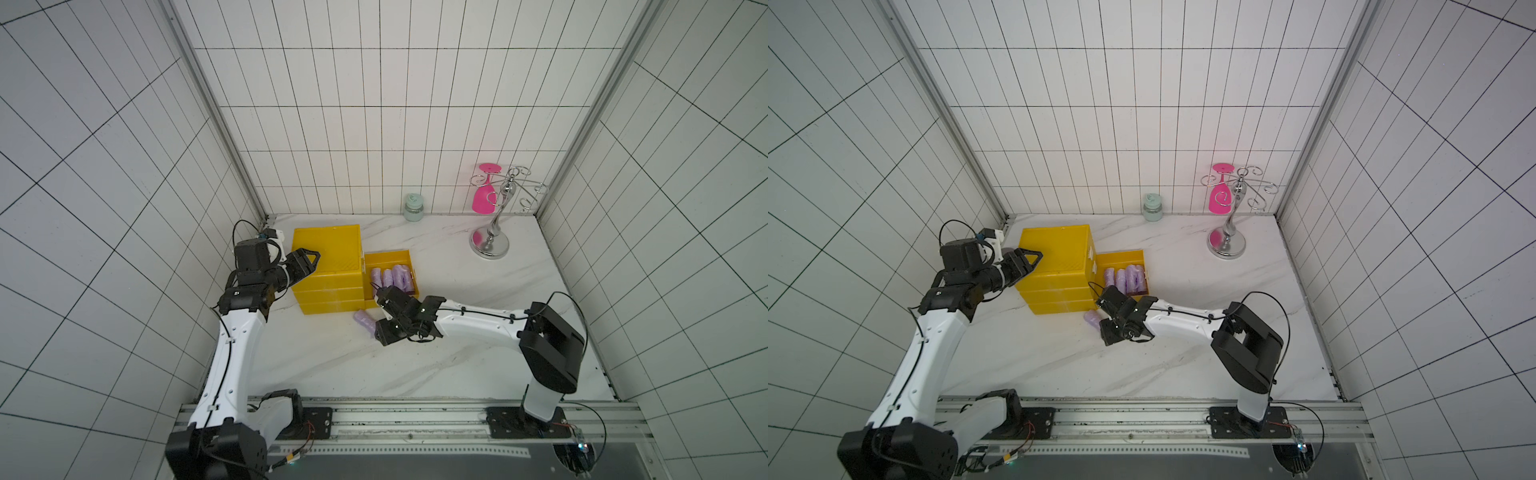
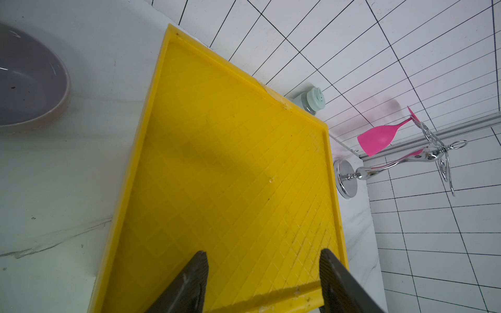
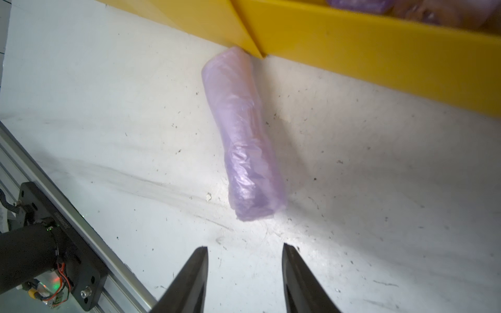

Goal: Sort the rolls of trash bags by color and place them into the drawer
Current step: Pick up the roll of trash bags from the center of the board.

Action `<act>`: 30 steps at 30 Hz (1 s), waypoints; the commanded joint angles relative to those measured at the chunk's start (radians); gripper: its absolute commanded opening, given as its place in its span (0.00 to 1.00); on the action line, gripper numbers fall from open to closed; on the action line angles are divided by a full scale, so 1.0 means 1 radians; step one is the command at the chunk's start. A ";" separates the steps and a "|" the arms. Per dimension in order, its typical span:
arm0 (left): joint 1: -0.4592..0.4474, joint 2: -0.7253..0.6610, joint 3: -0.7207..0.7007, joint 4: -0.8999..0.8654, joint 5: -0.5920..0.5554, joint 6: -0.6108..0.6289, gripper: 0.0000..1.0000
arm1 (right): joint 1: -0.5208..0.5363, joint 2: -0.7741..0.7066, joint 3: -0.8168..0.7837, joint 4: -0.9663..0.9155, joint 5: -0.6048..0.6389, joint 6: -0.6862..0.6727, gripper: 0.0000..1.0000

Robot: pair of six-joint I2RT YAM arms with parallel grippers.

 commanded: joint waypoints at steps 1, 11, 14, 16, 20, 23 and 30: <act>0.002 -0.009 -0.013 -0.030 -0.008 0.000 0.65 | -0.020 0.059 0.083 -0.025 0.014 -0.033 0.47; 0.002 -0.006 -0.017 -0.031 -0.009 0.006 0.65 | -0.050 0.172 0.138 0.013 -0.024 -0.031 0.47; 0.002 -0.003 -0.019 -0.030 -0.008 0.007 0.65 | -0.050 0.189 0.134 0.028 -0.038 -0.022 0.47; 0.002 0.000 -0.019 -0.030 -0.006 0.007 0.65 | -0.052 0.198 0.131 0.037 -0.041 -0.017 0.47; 0.002 -0.001 -0.021 -0.029 -0.008 0.007 0.65 | -0.050 0.209 0.123 0.056 -0.062 -0.005 0.43; 0.002 -0.001 -0.021 -0.029 -0.009 0.008 0.65 | -0.048 0.210 0.112 0.071 -0.080 0.008 0.37; 0.002 0.005 -0.018 -0.027 -0.005 0.007 0.65 | -0.047 0.170 0.059 0.115 -0.118 0.038 0.18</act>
